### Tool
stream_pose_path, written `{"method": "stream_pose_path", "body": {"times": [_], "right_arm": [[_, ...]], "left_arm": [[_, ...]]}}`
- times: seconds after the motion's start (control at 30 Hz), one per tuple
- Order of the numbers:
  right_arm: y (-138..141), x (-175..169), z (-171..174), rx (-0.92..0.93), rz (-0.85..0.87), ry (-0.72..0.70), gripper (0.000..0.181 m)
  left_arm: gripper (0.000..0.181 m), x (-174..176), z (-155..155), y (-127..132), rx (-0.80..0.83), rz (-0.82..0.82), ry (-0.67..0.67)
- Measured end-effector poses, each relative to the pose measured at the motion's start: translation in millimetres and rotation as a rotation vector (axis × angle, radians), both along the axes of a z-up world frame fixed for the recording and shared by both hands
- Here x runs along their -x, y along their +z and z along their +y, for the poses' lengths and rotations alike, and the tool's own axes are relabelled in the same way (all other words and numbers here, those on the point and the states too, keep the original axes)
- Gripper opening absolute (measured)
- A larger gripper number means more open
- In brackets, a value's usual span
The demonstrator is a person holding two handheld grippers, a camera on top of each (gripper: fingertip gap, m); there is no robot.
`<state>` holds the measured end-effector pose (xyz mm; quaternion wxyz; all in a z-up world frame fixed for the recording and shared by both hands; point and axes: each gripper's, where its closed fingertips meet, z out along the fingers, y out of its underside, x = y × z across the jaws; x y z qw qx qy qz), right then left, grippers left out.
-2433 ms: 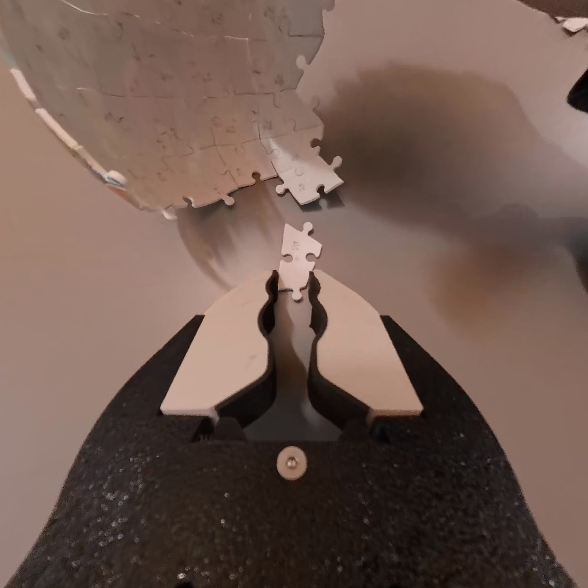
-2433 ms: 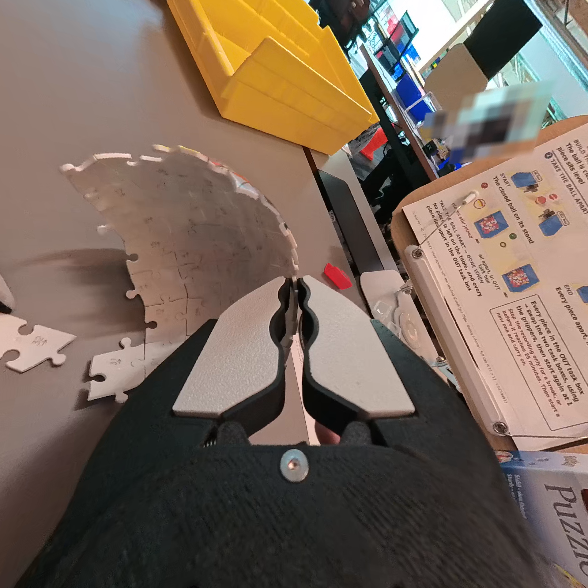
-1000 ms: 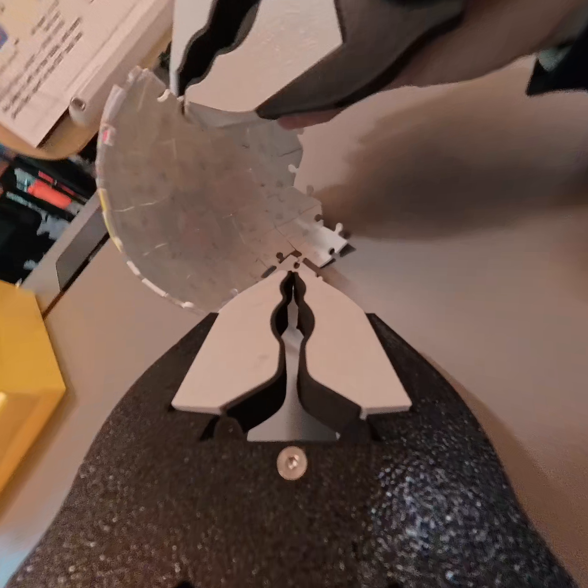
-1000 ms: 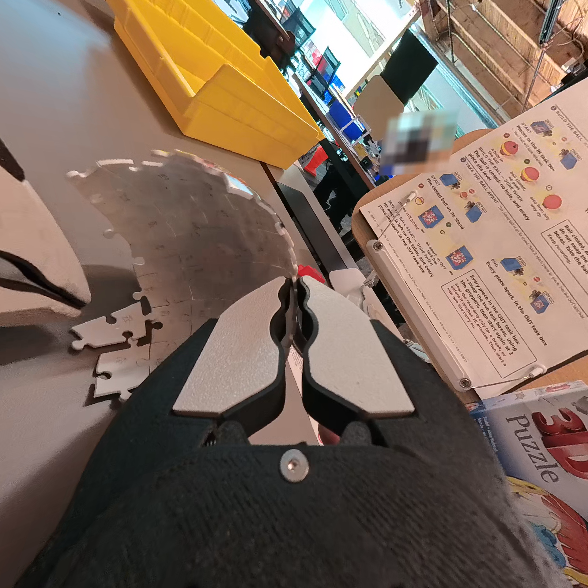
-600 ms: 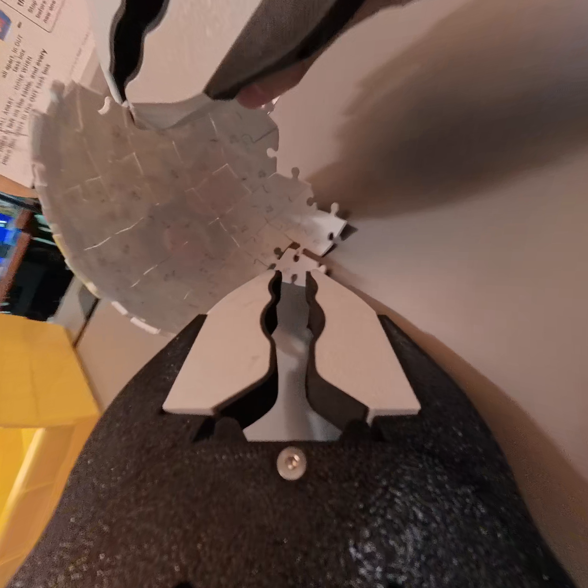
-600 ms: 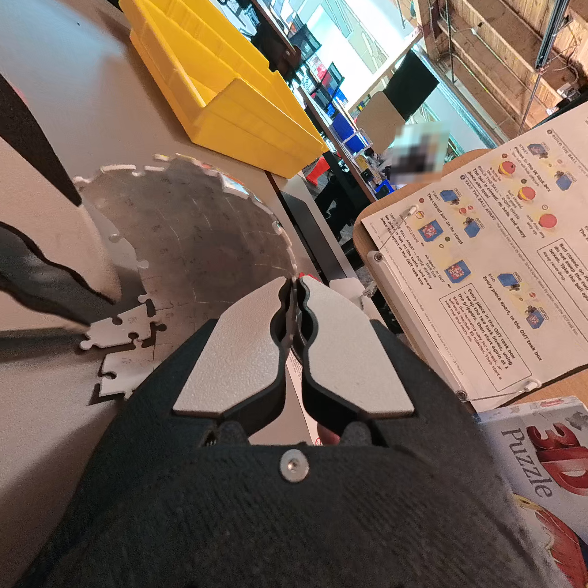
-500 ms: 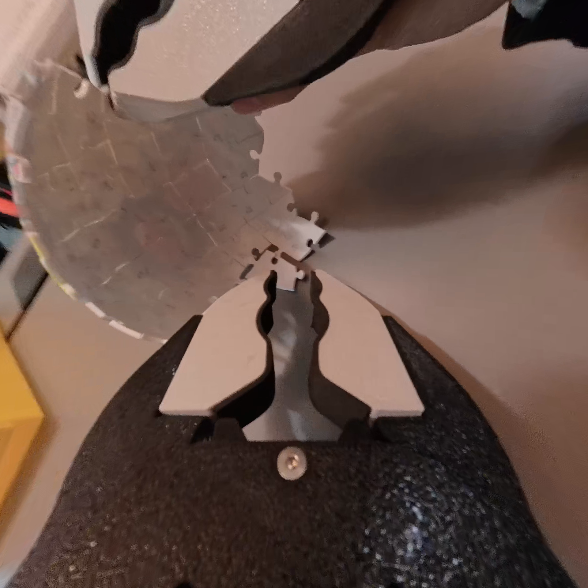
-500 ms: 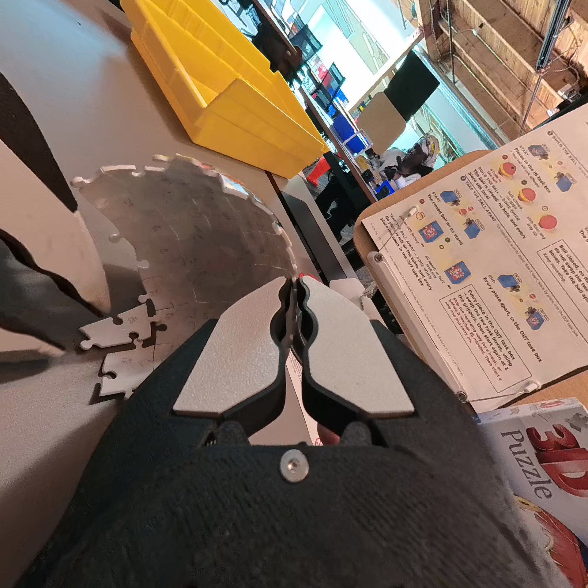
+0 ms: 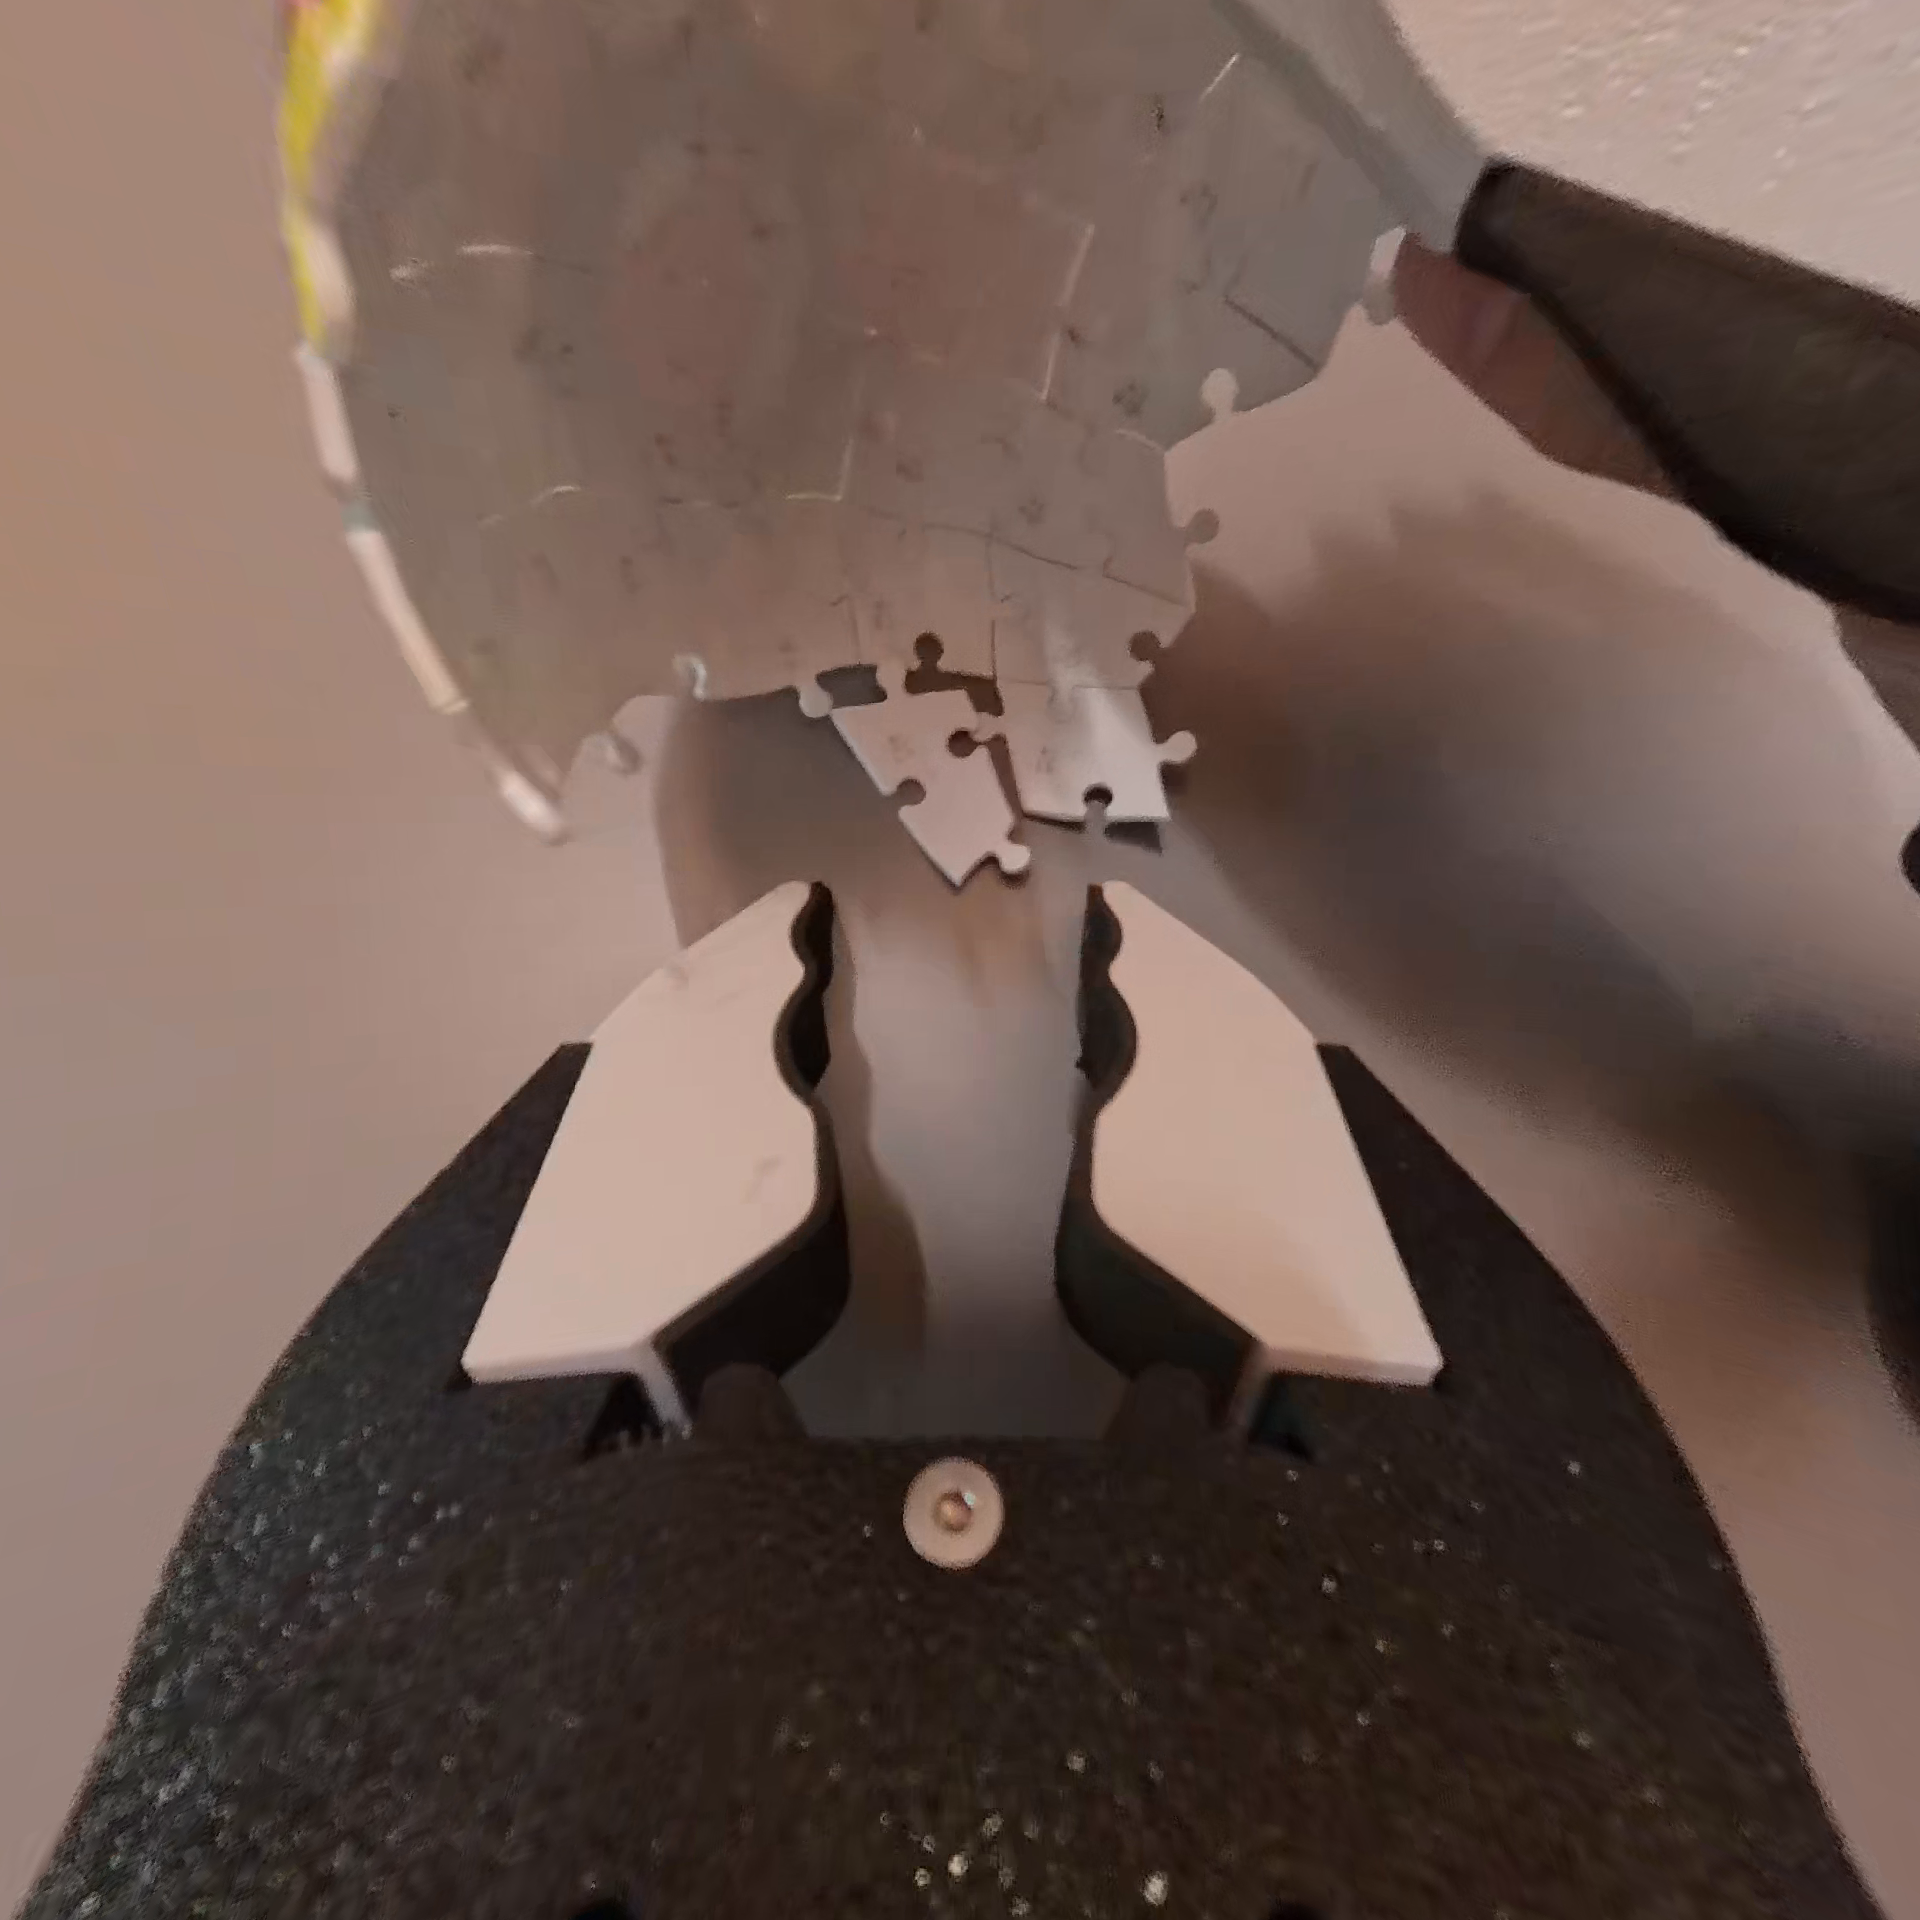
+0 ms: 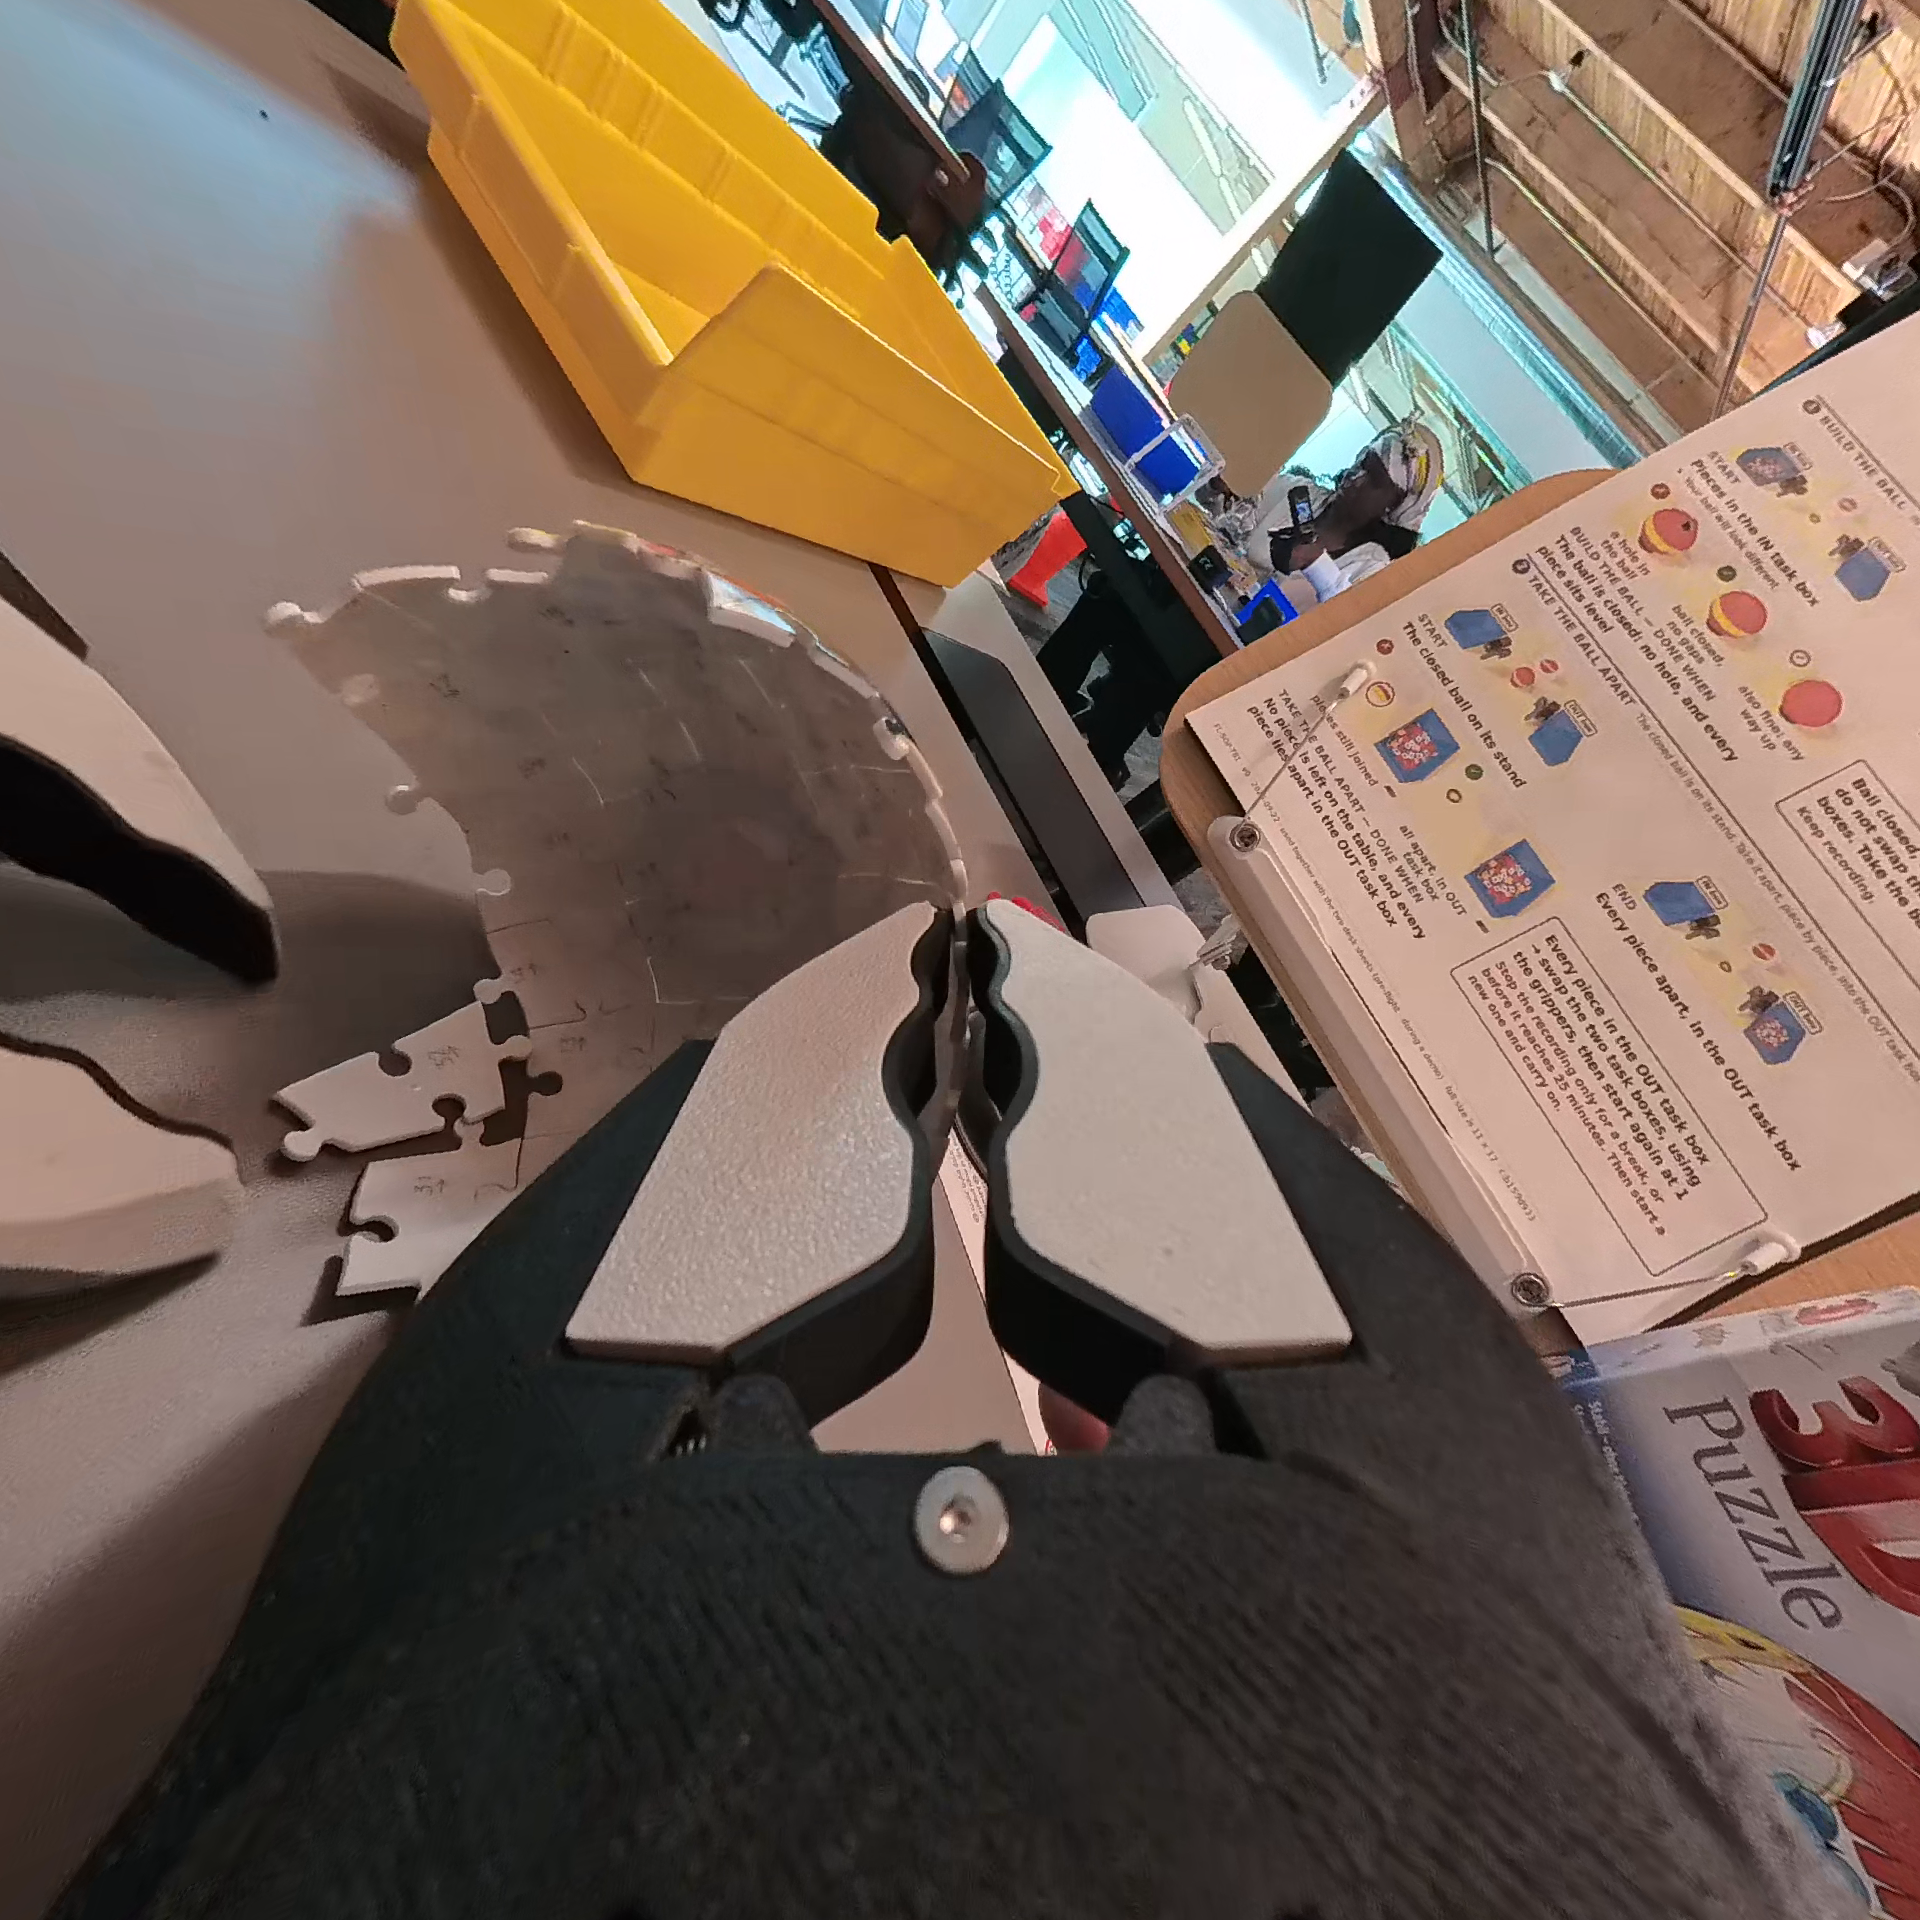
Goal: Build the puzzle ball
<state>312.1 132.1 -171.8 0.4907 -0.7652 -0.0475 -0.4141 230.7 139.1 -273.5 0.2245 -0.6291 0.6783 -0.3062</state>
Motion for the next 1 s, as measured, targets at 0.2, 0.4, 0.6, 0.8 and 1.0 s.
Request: {"method": "stream_pose_path", "body": {"times": [0.2,0.4,0.6,0.8,1.0], "right_arm": [[0.8,1.6,0.9,-0.003,-0.002,0.011,0.003],[1.8,3.1,1.4,-0.012,0.002,0.032,0.003],[2.1,3.3,1.4,-0.019,0.009,0.038,0.003],[2.3,3.5,1.5,-0.020,0.011,0.040,0.003],[2.4,3.3,0.9,-0.020,0.013,0.040,0.003]], "left_arm": [[0.038,-8.4,-5.4,-2.8,-0.079,-0.003,-0.032],[0.029,-11.0,-7.7,-2.8,-0.093,-0.002,-0.094],[0.020,-11.8,-4.2,-2.6,-0.123,-0.003,-0.184],[0.018,-14.6,-2.2,-1.9,-0.187,-0.008,-0.199],[0.018,-14.9,-5.0,0.0,-0.238,-0.037,-0.258]]}}
